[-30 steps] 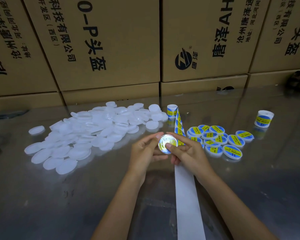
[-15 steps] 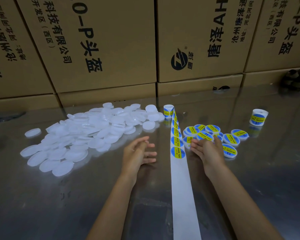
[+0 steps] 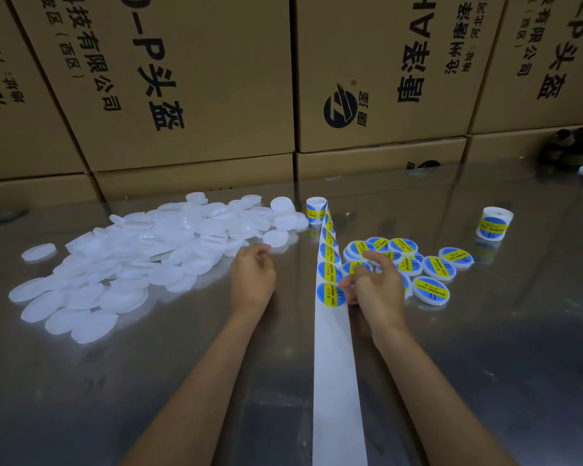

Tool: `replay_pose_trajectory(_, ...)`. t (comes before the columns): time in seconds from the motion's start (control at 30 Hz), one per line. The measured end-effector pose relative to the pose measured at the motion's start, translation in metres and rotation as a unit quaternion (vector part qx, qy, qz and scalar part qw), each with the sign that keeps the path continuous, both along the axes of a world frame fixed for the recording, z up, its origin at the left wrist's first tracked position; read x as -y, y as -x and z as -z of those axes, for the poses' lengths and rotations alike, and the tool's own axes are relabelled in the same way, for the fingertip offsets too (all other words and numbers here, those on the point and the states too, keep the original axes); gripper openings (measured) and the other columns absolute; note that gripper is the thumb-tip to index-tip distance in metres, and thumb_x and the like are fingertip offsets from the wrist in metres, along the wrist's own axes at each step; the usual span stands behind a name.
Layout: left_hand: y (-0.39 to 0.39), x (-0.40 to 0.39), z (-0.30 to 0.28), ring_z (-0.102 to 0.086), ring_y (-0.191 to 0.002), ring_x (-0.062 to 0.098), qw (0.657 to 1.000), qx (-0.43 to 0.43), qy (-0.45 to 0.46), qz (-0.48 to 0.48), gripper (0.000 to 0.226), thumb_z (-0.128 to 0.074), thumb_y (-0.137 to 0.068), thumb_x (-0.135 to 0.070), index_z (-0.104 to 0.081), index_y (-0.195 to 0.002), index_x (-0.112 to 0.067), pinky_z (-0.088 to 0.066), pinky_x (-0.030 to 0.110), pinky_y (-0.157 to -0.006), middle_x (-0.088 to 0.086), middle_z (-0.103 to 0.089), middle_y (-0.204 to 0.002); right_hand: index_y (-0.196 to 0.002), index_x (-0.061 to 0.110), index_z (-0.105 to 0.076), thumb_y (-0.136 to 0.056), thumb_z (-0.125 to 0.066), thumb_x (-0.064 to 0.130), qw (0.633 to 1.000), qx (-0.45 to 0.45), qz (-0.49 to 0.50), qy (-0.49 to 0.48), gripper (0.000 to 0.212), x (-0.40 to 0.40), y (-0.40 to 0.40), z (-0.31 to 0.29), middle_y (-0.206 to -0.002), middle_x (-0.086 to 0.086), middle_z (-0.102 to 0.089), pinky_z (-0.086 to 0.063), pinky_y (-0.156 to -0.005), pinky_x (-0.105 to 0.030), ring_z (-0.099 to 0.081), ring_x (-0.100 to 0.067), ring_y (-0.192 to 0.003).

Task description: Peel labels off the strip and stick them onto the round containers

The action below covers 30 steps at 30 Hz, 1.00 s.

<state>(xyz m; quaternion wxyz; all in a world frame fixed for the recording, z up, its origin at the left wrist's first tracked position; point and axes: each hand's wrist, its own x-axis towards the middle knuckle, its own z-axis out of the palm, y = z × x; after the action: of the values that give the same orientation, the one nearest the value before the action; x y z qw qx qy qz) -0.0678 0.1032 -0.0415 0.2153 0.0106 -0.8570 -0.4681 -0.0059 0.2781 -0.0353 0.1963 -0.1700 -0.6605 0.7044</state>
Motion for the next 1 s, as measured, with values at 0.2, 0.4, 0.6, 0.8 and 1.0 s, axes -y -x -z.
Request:
replay_pose_trajectory(0.2,0.052,-0.009,-0.001,-0.037,-0.136,0.032,0.969,-0.023,0.244,0.029,0.042,-0.053,-0.098,-0.012,-0.055,-0.138,0.0,-0.026,0.034,-0.112,0.017,-0.047,-0.145,-0.102,0.026,-0.062,-0.088,-0.049,0.01,0.986,-0.006,0.004,-0.168,0.025,0.008,0.013,0.009,-0.058,-0.001,-0.058,-0.056,-0.073,-0.046,-0.067,-0.03,-0.073)
replay_pose_trajectory(0.4,0.071,-0.005,0.0,-0.048,-0.123,0.032,0.946,-0.028,0.322,0.023,0.027,-0.052,-0.097,-0.01,-0.073,-0.111,0.002,-0.038,0.037,-0.101,0.017,-0.062,-0.129,-0.096,0.027,-0.063,-0.087,-0.049,0.012,0.977,-0.005,0.016,-0.211,0.022,0.008,0.022,0.016,-0.047,0.013,-0.048,-0.041,-0.058,-0.031,-0.045,-0.014,-0.055)
replay_pose_trajectory(0.6,0.051,-0.005,-0.003,-0.056,-0.106,0.027,0.983,-0.095,0.154,0.001,0.02,-0.051,-0.1,-0.014,-0.067,-0.105,-0.001,-0.039,0.027,-0.081,0.012,-0.069,-0.106,-0.093,0.024,-0.065,-0.088,-0.051,0.01,0.969,-0.012,-0.002,-0.248,0.021,0.008,0.019,0.01,-0.05,0.013,-0.052,-0.039,-0.058,-0.031,-0.047,-0.01,-0.055)
replay_pose_trajectory(0.8,0.021,0.004,-0.004,-0.063,-0.081,0.021,0.993,-0.024,-0.117,-0.023,0.005,-0.052,-0.1,-0.018,-0.055,-0.099,-0.015,-0.045,0.03,-0.069,-0.004,-0.063,-0.085,-0.111,0.015,-0.068,-0.086,-0.057,0.007,0.92,-0.032,-0.05,-0.386,0.028,0.003,0.015,0.011,-0.106,-0.001,-0.065,-0.041,-0.09,-0.032,-0.05,-0.024,-0.108)
replay_pose_trajectory(1.0,-0.011,0.016,-0.003,-0.069,-0.058,0.011,0.95,0.054,-0.305,0.034,0.007,-0.06,-0.095,-0.005,-0.061,-0.096,-0.012,-0.055,0.025,-0.063,-0.003,-0.073,-0.085,-0.131,0.023,-0.06,-0.082,-0.065,0.018,0.87,0.012,-0.128,-0.476,0.049,0.004,0.002,0.014,-0.127,0.002,-0.06,-0.029,-0.103,-0.028,-0.041,-0.019,-0.127)
